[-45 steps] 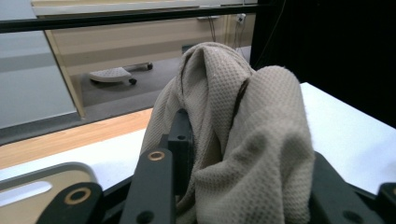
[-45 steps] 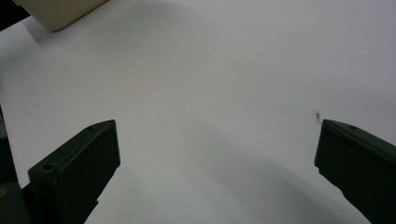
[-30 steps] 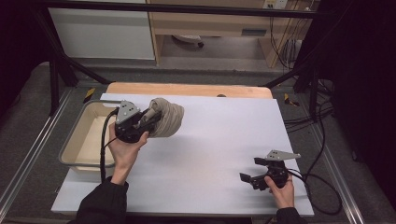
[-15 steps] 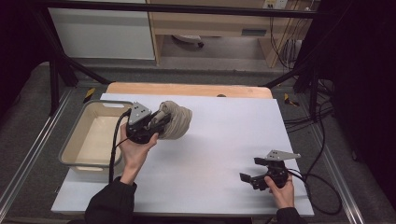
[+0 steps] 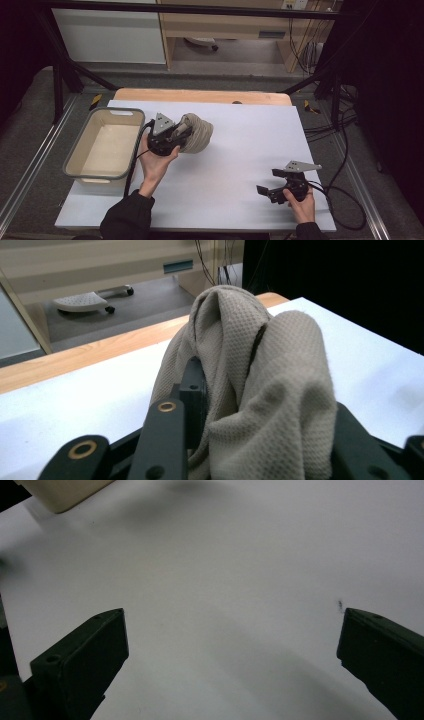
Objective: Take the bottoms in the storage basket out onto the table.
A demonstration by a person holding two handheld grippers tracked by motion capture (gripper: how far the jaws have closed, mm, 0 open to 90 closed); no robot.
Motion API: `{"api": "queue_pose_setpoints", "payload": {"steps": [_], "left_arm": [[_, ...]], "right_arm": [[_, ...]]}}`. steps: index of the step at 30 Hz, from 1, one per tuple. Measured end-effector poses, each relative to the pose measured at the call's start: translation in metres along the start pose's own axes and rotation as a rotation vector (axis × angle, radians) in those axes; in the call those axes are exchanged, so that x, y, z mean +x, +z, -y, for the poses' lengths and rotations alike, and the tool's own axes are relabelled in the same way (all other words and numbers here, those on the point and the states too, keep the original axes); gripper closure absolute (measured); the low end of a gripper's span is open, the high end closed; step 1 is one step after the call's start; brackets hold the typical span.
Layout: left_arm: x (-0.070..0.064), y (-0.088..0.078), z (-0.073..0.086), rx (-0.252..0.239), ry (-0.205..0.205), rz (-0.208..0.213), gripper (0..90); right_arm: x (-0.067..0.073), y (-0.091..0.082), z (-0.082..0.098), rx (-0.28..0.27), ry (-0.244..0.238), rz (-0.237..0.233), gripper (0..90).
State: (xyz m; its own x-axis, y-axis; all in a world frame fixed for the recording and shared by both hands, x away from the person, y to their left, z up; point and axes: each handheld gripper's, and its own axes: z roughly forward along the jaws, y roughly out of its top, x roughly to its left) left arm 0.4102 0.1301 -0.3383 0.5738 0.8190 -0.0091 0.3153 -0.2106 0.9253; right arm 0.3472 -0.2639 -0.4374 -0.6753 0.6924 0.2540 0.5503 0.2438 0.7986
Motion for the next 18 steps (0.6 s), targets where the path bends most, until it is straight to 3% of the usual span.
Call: {"api": "queue_pose_setpoints", "payload": {"steps": [18], "left_arm": [[-0.018, 0.03, 0.017, 0.076, 0.03, 0.031, 64.8]], "right_arm": [[0.0, 0.0, 0.0, -0.001, -0.001, 0.001, 0.5]]}}
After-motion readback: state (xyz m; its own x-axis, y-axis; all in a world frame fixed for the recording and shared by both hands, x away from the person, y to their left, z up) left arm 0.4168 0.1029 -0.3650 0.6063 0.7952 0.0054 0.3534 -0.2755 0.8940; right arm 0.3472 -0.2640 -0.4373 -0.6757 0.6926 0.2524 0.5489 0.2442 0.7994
